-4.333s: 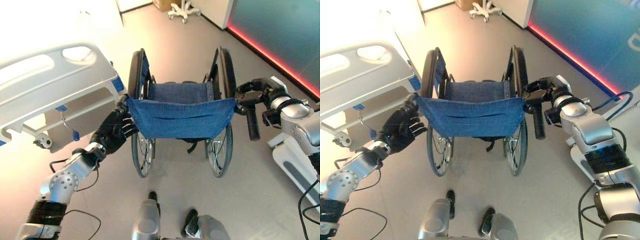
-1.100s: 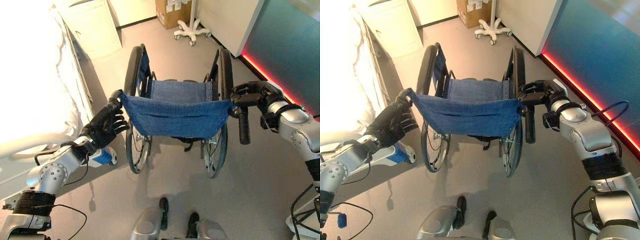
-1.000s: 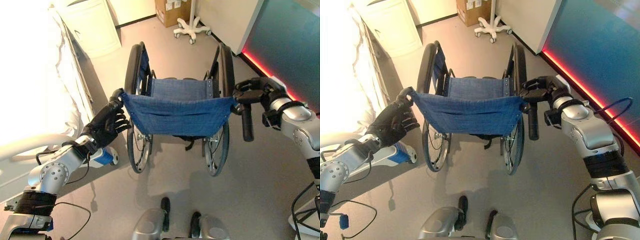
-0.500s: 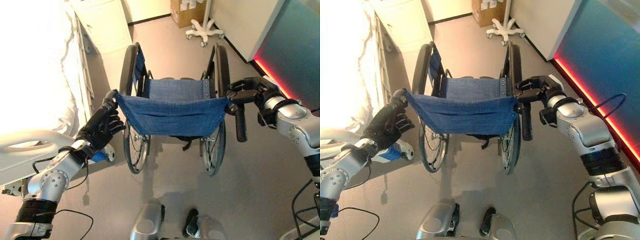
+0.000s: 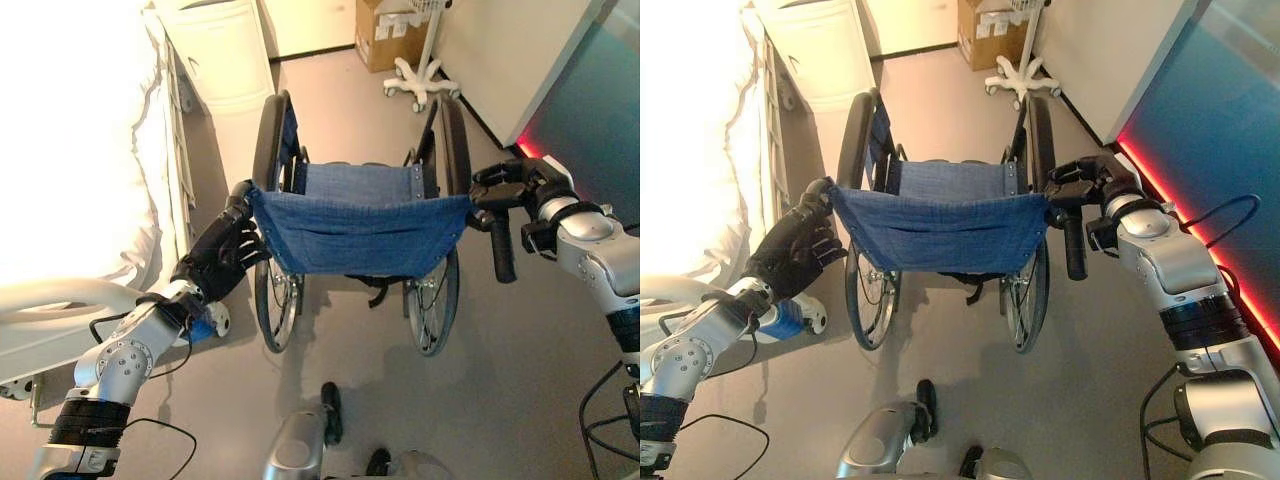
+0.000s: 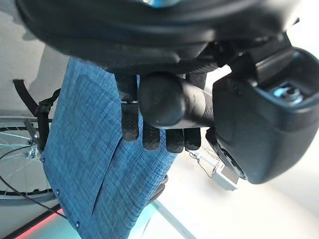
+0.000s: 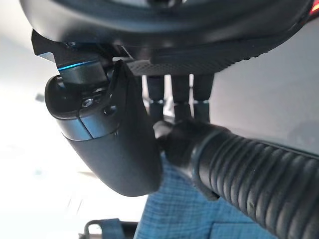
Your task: Push the wheelchair next to the bed
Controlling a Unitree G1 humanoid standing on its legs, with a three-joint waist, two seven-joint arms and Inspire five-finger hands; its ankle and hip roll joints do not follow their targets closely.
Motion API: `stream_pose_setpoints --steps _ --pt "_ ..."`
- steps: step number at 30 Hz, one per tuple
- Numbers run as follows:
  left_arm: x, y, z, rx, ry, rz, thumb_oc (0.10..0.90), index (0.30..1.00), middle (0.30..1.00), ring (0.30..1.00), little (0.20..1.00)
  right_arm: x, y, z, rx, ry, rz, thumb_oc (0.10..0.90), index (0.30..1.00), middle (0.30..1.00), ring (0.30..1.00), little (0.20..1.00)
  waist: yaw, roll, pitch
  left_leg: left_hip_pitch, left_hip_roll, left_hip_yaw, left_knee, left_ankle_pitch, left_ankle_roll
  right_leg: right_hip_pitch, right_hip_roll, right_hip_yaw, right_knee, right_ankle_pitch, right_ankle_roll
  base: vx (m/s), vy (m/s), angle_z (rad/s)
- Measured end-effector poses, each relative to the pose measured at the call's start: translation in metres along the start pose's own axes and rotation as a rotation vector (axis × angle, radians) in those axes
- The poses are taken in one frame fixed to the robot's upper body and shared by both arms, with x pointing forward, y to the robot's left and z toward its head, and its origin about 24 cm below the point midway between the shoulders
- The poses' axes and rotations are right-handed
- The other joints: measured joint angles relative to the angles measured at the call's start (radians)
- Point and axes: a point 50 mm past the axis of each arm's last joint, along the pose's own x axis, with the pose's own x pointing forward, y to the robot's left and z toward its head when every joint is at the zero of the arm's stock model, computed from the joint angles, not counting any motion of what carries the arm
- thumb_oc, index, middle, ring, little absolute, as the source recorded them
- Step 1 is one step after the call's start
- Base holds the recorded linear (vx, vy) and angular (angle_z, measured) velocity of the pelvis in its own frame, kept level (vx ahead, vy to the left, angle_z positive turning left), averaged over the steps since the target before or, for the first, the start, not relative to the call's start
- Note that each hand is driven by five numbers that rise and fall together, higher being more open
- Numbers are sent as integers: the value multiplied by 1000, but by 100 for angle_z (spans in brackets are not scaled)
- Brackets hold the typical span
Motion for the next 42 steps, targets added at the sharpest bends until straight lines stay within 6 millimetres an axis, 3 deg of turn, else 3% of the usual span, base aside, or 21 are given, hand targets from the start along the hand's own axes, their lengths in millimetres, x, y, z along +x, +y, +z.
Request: stream_pose_setpoints --steps 1,4,6,7,8,9,12,13,14,15,16,18,23,26,28,29,30,33,35,39,42 --pt "0 0 0 3 3 1 400 300 300 300 300 0 1 -5 2 13 6 400 300 300 300 300 5 -23 -12 9 -9 -15 -6 4 5 -31 -7 24 82 15 21 182 -153 36" --pt "-1 1 2 12 4 7 400 300 300 300 300 -3 2 -2 2 -3 13 400 300 300 300 300 3 -30 -13 43 -24 -48 -72 30 -1 -50 -14 77 102 22 12 150 -134 8" --pt "-3 3 5 11 -6 17 400 300 300 300 300 -6 3 10 18 -80 20 400 300 300 300 300 30 10 -7 63 -14 -167 -152 76 -41 -67 -21 108 -44 -61 -132 167 -196 -50" --pt "-3 5 6 13 -9 22 400 300 300 300 300 -7 3 14 22 -102 22 400 300 300 300 300 38 27 -5 54 -4 -176 -147 78 -47 -55 -17 122 -140 -55 -132 177 -206 -41" --pt "-5 7 13 33 -17 35 400 300 300 300 300 -10 4 22 22 -143 29 400 300 300 300 300 53 27 -5 24 -17 -168 -123 78 -58 -8 -43 108 -390 64 -99 228 -272 34" --pt "-5 9 11 28 -13 50 400 300 300 300 300 -11 4 21 27 -146 31 400 300 300 300 300 32 33 -3 20 -14 -172 -109 90 -74 51 -28 50 -449 87 -104 178 -214 63" --pt "-4 10 4 30 15 70 400 300 300 300 300 -9 7 11 18 -109 39 400 300 300 300 300 0 40 -2 51 6 -187 -110 99 -65 67 -7 9 -337 85 -99 171 -242 81" --pt "-3 9 1 28 29 67 400 300 300 300 300 -9 6 7 14 -91 37 400 300 300 300 300 -14 61 2 84 45 -245 -145 100 -63 -33 -19 38 -137 59 -126 203 -303 61" --pt "-3 9 2 17 14 67 400 300 300 300 300 -10 6 13 12 -109 38 400 300 300 300 300 -16 63 3 75 52 -275 -148 100 -64 -91 -30 125 -165 29 -176 244 -376 46" --pt "-3 9 5 5 1 65 400 300 300 300 300 -10 5 19 11 -128 37 400 300 300 300 300 -12 66 5 62 51 -288 -143 100 -64 -115 -42 163 -206 30 -176 217 -350 53" --pt "-2 9 8 -1 -11 70 400 300 300 300 300 -10 4 26 11 -146 33 400 300 300 300 300 -23 63 6 30 44 -303 -119 102 -90 -114 -83 176 -333 110 -106 209 -351 75" --pt "1 9 6 -14 -9 84 400 300 300 300 300 -9 5 26 0 -127 34 400 300 300 300 300 -29 66 10 16 68 -301 -102 150 -167 -53 -55 85 -395 148 -96 213 -366 80" --pt "-5 13 0 -26 8 80 400 300 300 300 300 -6 9 21 -23 -87 60 400 300 300 300 300 18 56 8 11 137 -323 -59 177 -205 8 24 56 -420 120 -165 152 -270 28" --pt "-8 15 -6 -40 14 67 400 300 300 300 300 -5 10 20 -30 -77 62 400 300 300 300 300 26 54 7 0 147 -320 -33 205 -204 30 47 38 -423 118 -170 144 -223 26" --pt "-7 14 -14 -65 21 61 400 300 300 300 300 -3 10 16 -41 -58 55 400 300 300 300 300 12 54 8 -3 157 -258 -33 262 -158 2 48 28 -324 118 -170 179 -192 50" --pt "-6 13 -17 -70 22 65 400 300 300 300 300 -2 10 14 -37 -49 53 400 300 300 300 300 -2 57 7 -15 175 -221 -40 309 -110 -117 29 32 -126 101 -192 226 -176 57" --pt "-9 15 -13 -61 13 72 400 300 300 300 300 -3 13 15 -38 -56 62 400 300 300 300 300 -1 27 -10 -35 177 -182 -62 341 -150 -144 18 50 -275 96 -264 168 -107 54" --pt "-10 17 -11 -35 3 86 400 300 300 300 300 -1 19 8 -26 -36 76 400 300 300 300 300 4 8 -14 -63 197 -166 86 227 -222 -78 37 -26 -399 167 -249 165 -35 46" --pt "-11 17 -11 -33 5 83 400 300 300 300 300 -1 20 5 -20 -25 79 400 300 300 300 300 7 -3 -13 -54 153 -171 117 154 -238 -49 47 -44 -434 166 -261 274 -25 19" --pt "-10 15 -16 -34 22 60 400 300 300 300 300 1 20 -2 -16 3 66 400 300 300 300 300 10 -1 -12 -67 83 -44 17 134 -239 25 70 -70 -505 172 -262 333 2 17" --pt "-10 15 -15 -29 22 43 400 300 300 300 300 1 20 -9 0 19 62 400 300 300 300 300 31 2 -12 -101 58 -28 -63 140 -236 77 106 -63 -538 166 -260 319 4 -13"
